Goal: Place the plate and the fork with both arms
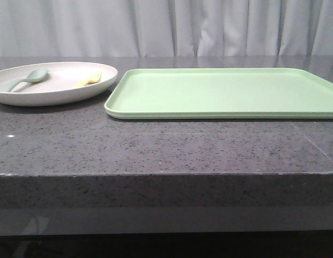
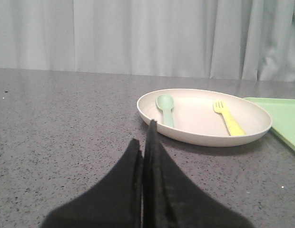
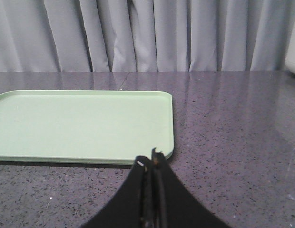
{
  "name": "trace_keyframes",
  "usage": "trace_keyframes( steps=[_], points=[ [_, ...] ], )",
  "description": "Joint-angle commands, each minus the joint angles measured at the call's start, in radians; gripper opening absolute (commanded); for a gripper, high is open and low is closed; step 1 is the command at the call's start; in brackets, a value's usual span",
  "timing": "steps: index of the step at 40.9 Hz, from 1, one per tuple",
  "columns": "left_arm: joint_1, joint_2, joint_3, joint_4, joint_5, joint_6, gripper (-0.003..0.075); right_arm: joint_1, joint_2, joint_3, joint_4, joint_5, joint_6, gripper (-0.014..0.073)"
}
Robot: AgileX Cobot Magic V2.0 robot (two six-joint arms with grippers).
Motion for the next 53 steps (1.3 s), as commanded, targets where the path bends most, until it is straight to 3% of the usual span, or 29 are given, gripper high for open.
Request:
trace_keyframes(
  steps=[1,34,42,53],
  points=[
    [0.003,-0.025,0.008,-0.01,-0.08,-0.006,-0.002,-0.007,-0.02,-0.005,-0.008,-0.082,-0.005,-0.0067],
    [0.003,-0.025,-0.005,-0.01,-0.123,-0.006,-0.002,-0.007,-0.02,-0.007,-0.008,-0.118,-0.005,-0.0067],
    [0.003,-0.019,-0.165,-0.012,-0.051,-0.006,-0.002,-0.007,-0.02,-0.149,-0.008,-0.07,-0.005,-0.0067],
    [0.003,0.101,-0.502,-0.012,0.191,-0.006,-0.002,-0.007,0.08,-0.484,-0.04,0.218,-0.006,-0.0067]
  ],
)
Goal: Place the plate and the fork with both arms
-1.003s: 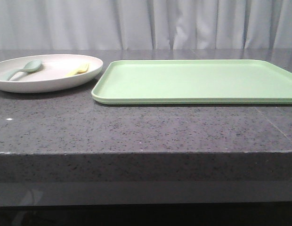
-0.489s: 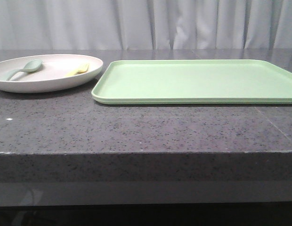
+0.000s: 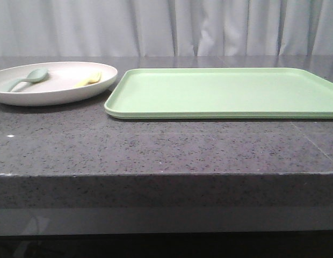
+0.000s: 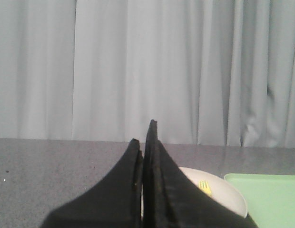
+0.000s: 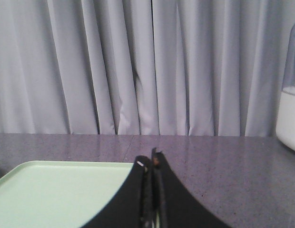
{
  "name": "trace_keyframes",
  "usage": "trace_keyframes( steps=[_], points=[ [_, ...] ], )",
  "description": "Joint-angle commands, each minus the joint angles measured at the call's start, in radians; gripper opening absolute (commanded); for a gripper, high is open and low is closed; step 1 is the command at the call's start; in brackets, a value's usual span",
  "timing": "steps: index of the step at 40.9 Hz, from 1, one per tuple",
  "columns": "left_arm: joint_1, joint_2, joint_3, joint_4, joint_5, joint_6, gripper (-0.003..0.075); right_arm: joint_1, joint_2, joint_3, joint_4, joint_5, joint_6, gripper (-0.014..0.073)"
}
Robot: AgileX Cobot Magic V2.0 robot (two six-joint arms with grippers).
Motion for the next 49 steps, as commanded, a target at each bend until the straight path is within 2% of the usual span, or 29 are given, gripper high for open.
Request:
trace_keyframes(
  steps=[1,10,24,41,44,45,49],
  points=[
    [0.003,0.096,-0.155,-0.009,0.051,-0.006,-0.002,-0.007,0.074,-0.143,-0.03,0.058,-0.006,-0.0067],
    [0.003,0.296,-0.386,-0.009,0.284,-0.006,-0.002,-0.007,0.238,-0.318,-0.041,0.246,-0.006,-0.0067],
    [0.003,0.431,-0.393,-0.009,0.282,-0.006,-0.002,-0.007,0.293,-0.325,-0.041,0.254,-0.006,-0.0067],
    [0.003,0.443,-0.393,-0.009,0.283,-0.006,-0.0015,-0.007,0.293,-0.325,-0.044,0.301,-0.006,-0.0062],
    [0.003,0.443,-0.393,-0.009,0.28,-0.013,0.0049,-0.007,0.293,-0.325,-0.044,0.31,-0.006,-0.001],
    [0.003,0.443,-0.393,-0.009,0.276,-0.013,0.0103,-0.007,0.293,-0.325,-0.045,0.311,-0.006,0.0022],
    [0.003,0.443,-0.393,-0.009,0.276,-0.013,0.0391,-0.007,0.293,-0.325,-0.049,0.31,-0.006,0.0266]
  ],
)
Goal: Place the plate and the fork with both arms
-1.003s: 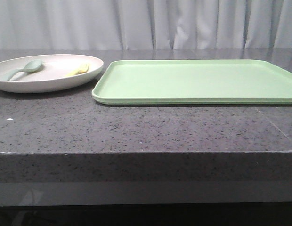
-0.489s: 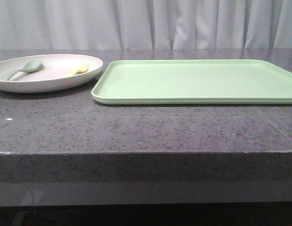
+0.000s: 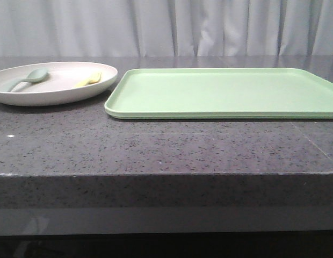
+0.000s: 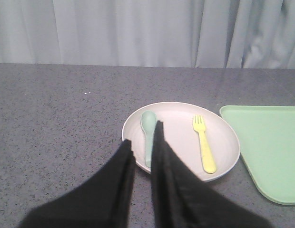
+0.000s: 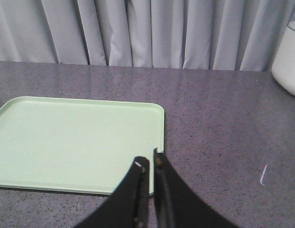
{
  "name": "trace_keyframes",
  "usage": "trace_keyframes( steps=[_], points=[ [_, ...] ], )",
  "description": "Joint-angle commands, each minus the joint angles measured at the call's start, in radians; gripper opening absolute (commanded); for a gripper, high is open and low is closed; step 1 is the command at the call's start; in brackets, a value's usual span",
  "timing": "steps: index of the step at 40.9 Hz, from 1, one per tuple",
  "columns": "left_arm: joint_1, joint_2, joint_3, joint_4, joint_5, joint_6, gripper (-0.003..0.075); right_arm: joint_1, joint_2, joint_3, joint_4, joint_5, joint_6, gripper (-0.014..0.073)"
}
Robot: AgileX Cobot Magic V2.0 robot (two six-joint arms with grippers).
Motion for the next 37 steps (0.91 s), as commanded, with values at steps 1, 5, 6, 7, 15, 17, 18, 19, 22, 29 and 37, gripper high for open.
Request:
trace_keyframes(
  steps=[1,5,6,7,15,17,18,19,22,29,37],
  points=[
    [0.003,0.014,-0.028,-0.009,-0.08,-0.013,0.0475,-0.007,0.019,-0.03,-0.021,-0.066,-0.006,0.0316],
    [0.003,0.014,-0.028,-0.009,-0.08,-0.013,0.0657,-0.007,0.019,-0.03,-0.021,-0.066,-0.006,0.0481],
    [0.003,0.014,-0.028,-0.009,-0.08,-0.013,0.0673,-0.007,0.019,-0.03,-0.021,-0.066,-0.006,0.0494],
    [0.003,0.014,-0.028,-0.009,-0.08,-0.013,0.0676,-0.007,0.019,-0.03,-0.021,-0.066,-0.006,0.0503],
    [0.003,0.014,-0.028,-0.009,-0.08,-0.013,0.0651,-0.007,0.019,-0.03,-0.021,-0.064,-0.006,0.05],
    [0.003,0.014,-0.028,-0.011,-0.08,-0.013,0.0645,-0.007,0.019,-0.03,-0.021,-0.064,-0.006,0.05],
    [0.003,0.014,-0.028,-0.022,-0.083,-0.013,0.064,-0.007,0.019,-0.03,-0.021,-0.064,-0.006,0.05],
    [0.003,0.014,-0.028,-0.031,-0.09,-0.013,0.0636,-0.007,0.019,-0.03,-0.021,-0.064,-0.006,0.05],
    [0.003,0.014,-0.028,-0.077,-0.115,-0.013,0.0624,-0.007,0.019,-0.03,-0.021,-0.064,-0.006,0.05],
    [0.003,0.056,-0.042,-0.111,-0.093,-0.013,0.0583,-0.007,0.019,-0.03,-0.021,-0.064,-0.006,0.05],
    [0.003,0.266,-0.153,-0.104,0.113,-0.013,0.0542,-0.007,0.019,-0.03,-0.021,-0.064,-0.006,0.05]
  ],
)
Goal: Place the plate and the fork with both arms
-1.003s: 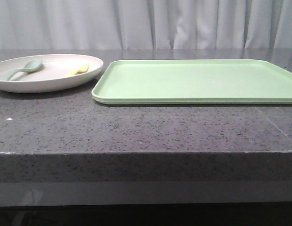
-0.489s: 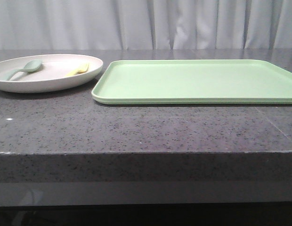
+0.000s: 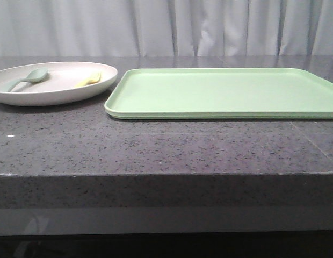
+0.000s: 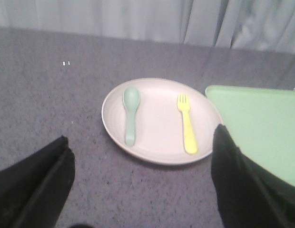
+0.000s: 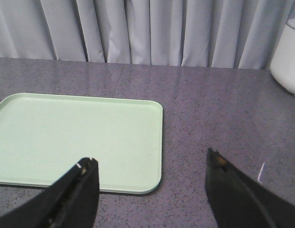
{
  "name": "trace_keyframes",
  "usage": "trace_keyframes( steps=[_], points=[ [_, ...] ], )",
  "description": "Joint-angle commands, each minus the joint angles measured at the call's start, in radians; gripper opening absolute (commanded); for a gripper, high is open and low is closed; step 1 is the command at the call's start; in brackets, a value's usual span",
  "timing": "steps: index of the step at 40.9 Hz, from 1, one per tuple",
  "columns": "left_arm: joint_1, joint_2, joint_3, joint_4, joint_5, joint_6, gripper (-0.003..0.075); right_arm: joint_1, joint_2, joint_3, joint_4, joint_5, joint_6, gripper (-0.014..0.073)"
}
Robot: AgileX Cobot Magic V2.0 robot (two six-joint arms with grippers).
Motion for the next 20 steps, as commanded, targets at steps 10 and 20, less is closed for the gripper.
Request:
trace_keyframes(
  steps=[10,20],
  points=[
    [0.011,0.442,-0.253,-0.024,0.258,0.06,0.051,-0.007,0.019,-0.03,-0.013,-0.073,-0.006,0.05],
    [0.205,0.701,-0.39,-0.396,0.28,0.332,0.0491,-0.007,0.019,-0.03,-0.013,-0.073,-0.006,0.05]
  ],
)
